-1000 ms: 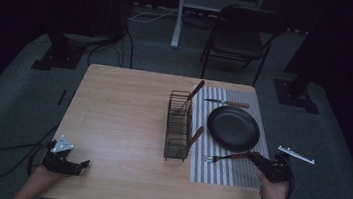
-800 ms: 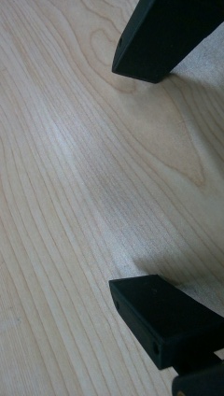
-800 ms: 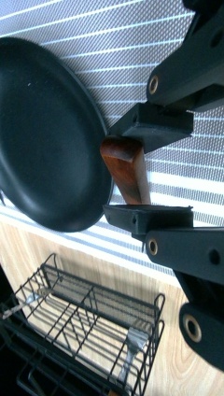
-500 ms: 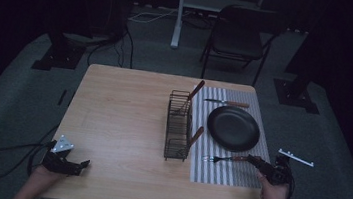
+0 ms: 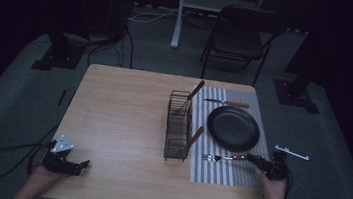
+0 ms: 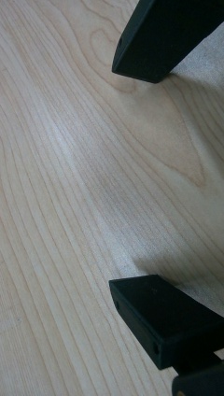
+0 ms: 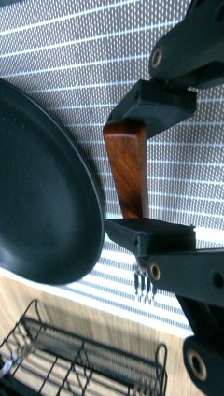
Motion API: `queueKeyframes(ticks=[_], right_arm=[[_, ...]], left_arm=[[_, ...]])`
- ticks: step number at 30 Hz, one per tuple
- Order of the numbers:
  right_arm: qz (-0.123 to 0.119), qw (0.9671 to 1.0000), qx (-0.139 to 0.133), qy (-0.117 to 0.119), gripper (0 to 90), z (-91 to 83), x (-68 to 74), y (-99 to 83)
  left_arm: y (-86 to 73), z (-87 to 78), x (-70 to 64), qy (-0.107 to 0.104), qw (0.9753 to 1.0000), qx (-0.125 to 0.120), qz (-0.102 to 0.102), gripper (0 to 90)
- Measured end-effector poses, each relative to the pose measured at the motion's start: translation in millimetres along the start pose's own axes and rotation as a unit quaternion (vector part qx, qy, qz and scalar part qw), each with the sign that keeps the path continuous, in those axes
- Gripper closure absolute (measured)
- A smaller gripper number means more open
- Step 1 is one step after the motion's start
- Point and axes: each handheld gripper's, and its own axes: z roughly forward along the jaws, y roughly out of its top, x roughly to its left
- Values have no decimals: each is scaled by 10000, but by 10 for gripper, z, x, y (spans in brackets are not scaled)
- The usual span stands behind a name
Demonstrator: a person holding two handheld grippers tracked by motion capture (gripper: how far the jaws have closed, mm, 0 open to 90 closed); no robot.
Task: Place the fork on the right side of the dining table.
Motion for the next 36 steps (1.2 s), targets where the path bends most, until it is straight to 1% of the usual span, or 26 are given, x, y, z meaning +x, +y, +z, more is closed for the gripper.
queueKeyframes(ticks=[3,6,10,16,22,24,26,28,29,30,31,32,34,36], right_arm=[[16,10000,48,-30,459,36,-27,3],[9,9999,120,-112,445,75,-56,12],[87,9997,181,-110,439,108,-93,10],[56,9996,220,-194,420,141,-97,12],[-129,9986,258,-445,387,181,-64,7],[-211,9976,296,-590,375,201,-48,-3],[-277,9968,320,-676,367,222,-34,-18],[-410,9952,350,-813,358,250,-18,-31],[-523,9941,342,-886,361,260,-5,-38],[-619,9924,368,-995,374,269,20,-43],[-798,9894,367,-1153,370,280,50,-49],[-932,9872,348,-1248,370,284,78,-52],[-1087,9836,353,-1394,357,291,122,-49],[-1220,9802,349,-1523,316,296,163,-48]], left_arm=[[0,0,0,0,10000,-1,0,9],[0,0,0,0,10000,0,0,9],[0,0,0,0,10000,-1,0,9],[0,0,0,1,10000,-1,-1,9],[0,0,0,1,10000,-1,0,9],[0,0,0,1,10000,0,0,9],[0,0,0,1,10000,-1,0,9],[0,0,0,1,10000,-1,-1,9],[0,0,0,1,10000,-1,-1,9],[0,0,0,2,10000,0,0,9],[0,0,0,1,10000,1,-1,9],[0,0,0,1,10000,0,-1,9],[0,0,0,1,10000,-1,-1,9],[0,0,0,1,10000,-1,-1,9]])
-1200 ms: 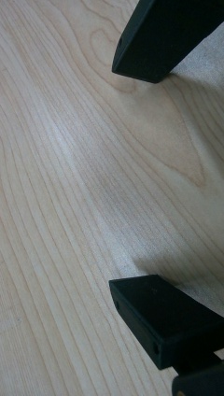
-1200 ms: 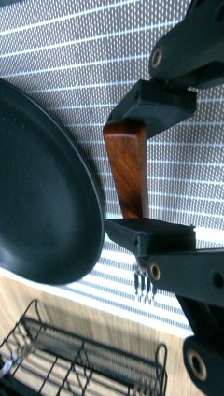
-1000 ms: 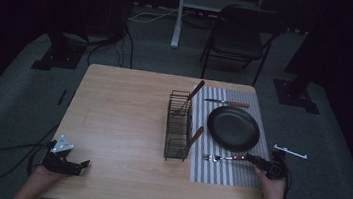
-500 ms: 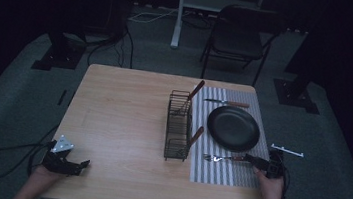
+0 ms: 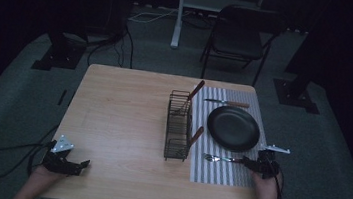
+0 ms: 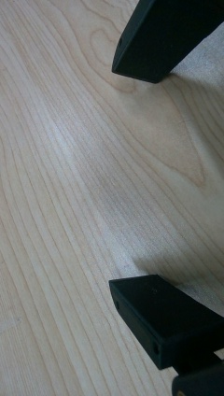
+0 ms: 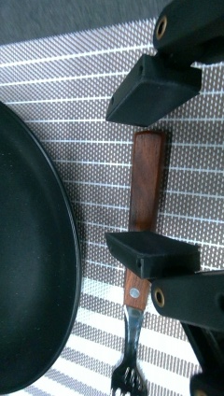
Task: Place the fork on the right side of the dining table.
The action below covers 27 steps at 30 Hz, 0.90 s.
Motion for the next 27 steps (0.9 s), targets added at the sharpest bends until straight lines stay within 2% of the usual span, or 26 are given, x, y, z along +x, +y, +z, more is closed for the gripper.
queueKeyframes(ticks=[3,8,10,13,15,20,27], right_arm=[[107,9997,-181,86,274,-55,28,8],[406,9972,-464,432,173,-165,62,-17],[528,9959,-533,499,172,-197,82,-54],[488,9953,-531,638,137,-213,132,-132],[364,9963,-482,609,130,-208,181,-187],[286,9961,-738,382,122,-229,282,-306],[50,9977,-616,265,122,-186,361,-445]], left_arm=[[0,0,0,0,10000,0,0,9],[0,0,0,-1,10000,0,0,9],[0,0,0,-1,10000,2,0,9],[0,0,0,0,10000,0,2,9],[0,0,-1,-1,10000,-4,-8,10],[0,0,0,0,10000,-1,-3,9],[0,0,0,0,10000,-2,-4,9]])
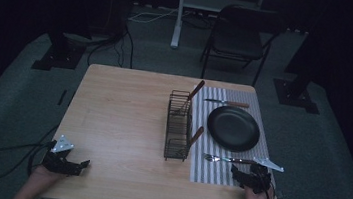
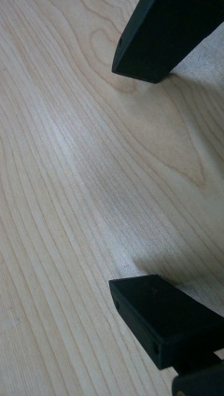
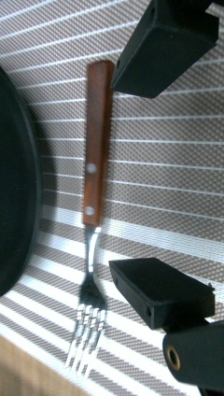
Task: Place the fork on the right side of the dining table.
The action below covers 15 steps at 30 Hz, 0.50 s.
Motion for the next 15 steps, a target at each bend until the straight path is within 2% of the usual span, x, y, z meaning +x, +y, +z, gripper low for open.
queueKeyframes(ticks=[4,5,6,10,12,15], right_arm=[[-27,9999,4,-133,123,15,28,-51],[-57,9997,38,-223,123,23,41,-68],[-168,9990,-10,-418,123,25,59,-107],[-147,9994,-6,-320,123,19,61,-159],[-254,9990,-4,-378,120,29,81,-180],[-281,9985,-50,-466,120,36,102,-197]], left_arm=[[0,0,0,0,10000,0,0,9],[0,0,0,0,10000,0,0,9],[0,0,0,0,10000,0,0,9],[1,-1,0,-1,10000,9,2,9],[1,-1,0,-1,10000,10,1,9],[0,-1,0,-1,10000,8,2,9]])
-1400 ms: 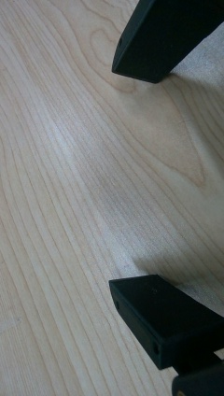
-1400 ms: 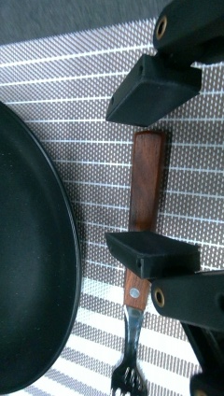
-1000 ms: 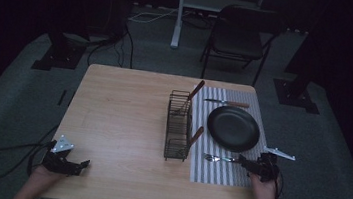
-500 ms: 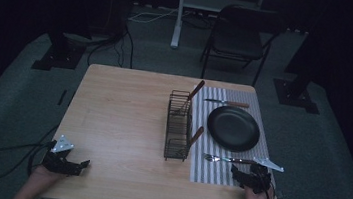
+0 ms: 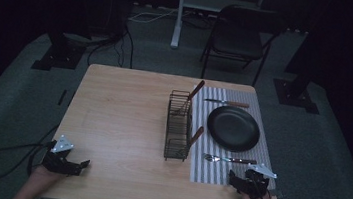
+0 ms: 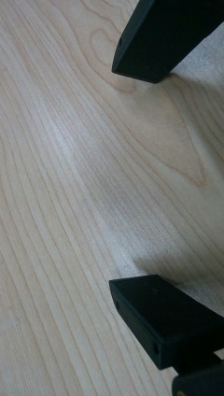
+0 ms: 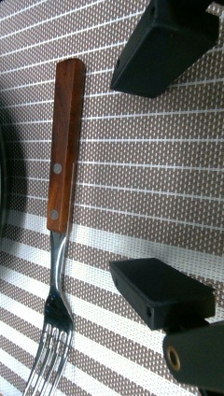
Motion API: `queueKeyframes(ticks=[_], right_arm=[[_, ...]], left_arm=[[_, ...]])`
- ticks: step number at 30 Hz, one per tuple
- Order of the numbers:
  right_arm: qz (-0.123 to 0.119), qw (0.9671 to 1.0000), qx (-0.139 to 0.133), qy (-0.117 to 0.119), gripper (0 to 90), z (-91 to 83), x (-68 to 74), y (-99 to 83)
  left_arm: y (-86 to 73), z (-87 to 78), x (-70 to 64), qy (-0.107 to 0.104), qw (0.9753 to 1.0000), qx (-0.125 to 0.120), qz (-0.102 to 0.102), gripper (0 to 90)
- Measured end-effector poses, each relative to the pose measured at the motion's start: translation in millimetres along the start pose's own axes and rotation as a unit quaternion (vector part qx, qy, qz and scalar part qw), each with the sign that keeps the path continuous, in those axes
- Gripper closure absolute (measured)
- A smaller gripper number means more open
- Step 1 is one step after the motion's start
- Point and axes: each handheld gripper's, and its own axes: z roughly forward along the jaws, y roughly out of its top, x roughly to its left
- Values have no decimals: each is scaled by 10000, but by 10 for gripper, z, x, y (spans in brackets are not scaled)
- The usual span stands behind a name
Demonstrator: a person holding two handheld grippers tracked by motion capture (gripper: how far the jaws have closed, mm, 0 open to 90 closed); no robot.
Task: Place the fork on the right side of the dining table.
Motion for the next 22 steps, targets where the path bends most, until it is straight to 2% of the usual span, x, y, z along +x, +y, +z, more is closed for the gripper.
queueKeyframes(ticks=[3,22], right_arm=[[10,9999,-70,-95,119,2,26,-22],[91,9998,-65,-163,118,9,41,-14]], left_arm=[[0,0,0,0,10000,0,0,9],[1,0,1,-1,10000,0,3,9]])
